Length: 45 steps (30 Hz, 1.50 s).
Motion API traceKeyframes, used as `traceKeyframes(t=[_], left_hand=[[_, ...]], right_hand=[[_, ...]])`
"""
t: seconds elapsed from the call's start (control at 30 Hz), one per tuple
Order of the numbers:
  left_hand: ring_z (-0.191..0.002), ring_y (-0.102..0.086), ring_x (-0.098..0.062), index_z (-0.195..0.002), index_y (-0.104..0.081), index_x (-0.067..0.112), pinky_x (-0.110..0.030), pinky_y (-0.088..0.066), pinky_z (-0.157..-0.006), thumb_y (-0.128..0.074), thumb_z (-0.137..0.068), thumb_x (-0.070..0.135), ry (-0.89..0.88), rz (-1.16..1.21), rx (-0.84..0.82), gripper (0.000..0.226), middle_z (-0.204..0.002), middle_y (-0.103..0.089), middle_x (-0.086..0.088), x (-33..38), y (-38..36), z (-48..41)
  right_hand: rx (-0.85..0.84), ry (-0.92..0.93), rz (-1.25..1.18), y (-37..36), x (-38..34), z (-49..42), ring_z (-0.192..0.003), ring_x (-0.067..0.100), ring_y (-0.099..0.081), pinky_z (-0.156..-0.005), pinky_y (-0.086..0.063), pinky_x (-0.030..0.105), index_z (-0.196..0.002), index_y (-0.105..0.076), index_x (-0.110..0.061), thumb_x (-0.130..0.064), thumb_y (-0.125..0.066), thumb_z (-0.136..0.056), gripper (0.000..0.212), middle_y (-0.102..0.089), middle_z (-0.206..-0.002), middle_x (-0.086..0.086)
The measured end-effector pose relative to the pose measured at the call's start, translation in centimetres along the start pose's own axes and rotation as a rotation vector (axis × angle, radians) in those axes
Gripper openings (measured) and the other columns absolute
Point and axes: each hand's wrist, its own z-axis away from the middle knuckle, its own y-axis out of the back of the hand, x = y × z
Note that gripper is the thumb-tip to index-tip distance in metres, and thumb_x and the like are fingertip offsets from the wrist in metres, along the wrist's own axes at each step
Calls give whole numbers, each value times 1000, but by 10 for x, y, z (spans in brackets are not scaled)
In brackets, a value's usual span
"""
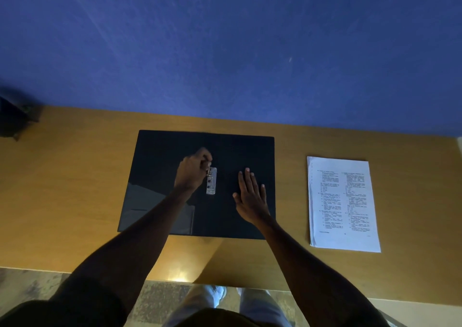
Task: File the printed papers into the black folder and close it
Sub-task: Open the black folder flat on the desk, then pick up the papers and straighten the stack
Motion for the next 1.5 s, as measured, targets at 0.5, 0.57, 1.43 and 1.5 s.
traceKeyframes(t=[0.5, 0.57, 1.43, 1.5], left_hand=[[-156, -37, -29, -166, -36, 29, -61, -57, -103, -55, -105, 19, -54, -400, -223, 65, -175, -31, 0, -12, -9, 13], [-159, -33, -28, -167, -34, 24, -60, -54, -109, -52, -107, 24, -75, -390, -170, 62, -177, -25, 0, -10, -12, 17], [-134, -54, -35, -140, -54, 7, -41, -48, -102, -62, -99, 27, 255, 110, -473, 46, -143, -52, -18, 237, -236, 84], [-133, -53, -33, -138, -56, 10, -38, -47, -99, -61, -96, 26, 276, 140, -485, 44, -140, -54, -15, 239, -238, 87]], right_hand=[[-16, 22, -51, 2, 1, -1, -165, 20, 15, -132, -1, 57, -170, 7, -22, -41, -39, -111, 77, 19, -178, 0], [-9, 30, -133, 7, 2, 0, -165, 19, 12, -133, -1, 57, -170, 4, -20, -40, -39, -112, 76, 15, -179, -1], [335, -740, -384, 132, 278, 127, -138, 40, -40, -108, -45, 58, -145, -43, -10, -10, -61, -85, 62, -39, -147, 13], [348, -722, -386, 131, 282, 127, -136, 40, -40, -106, -47, 56, -142, -47, -9, -10, -62, -84, 60, -41, -144, 15]])
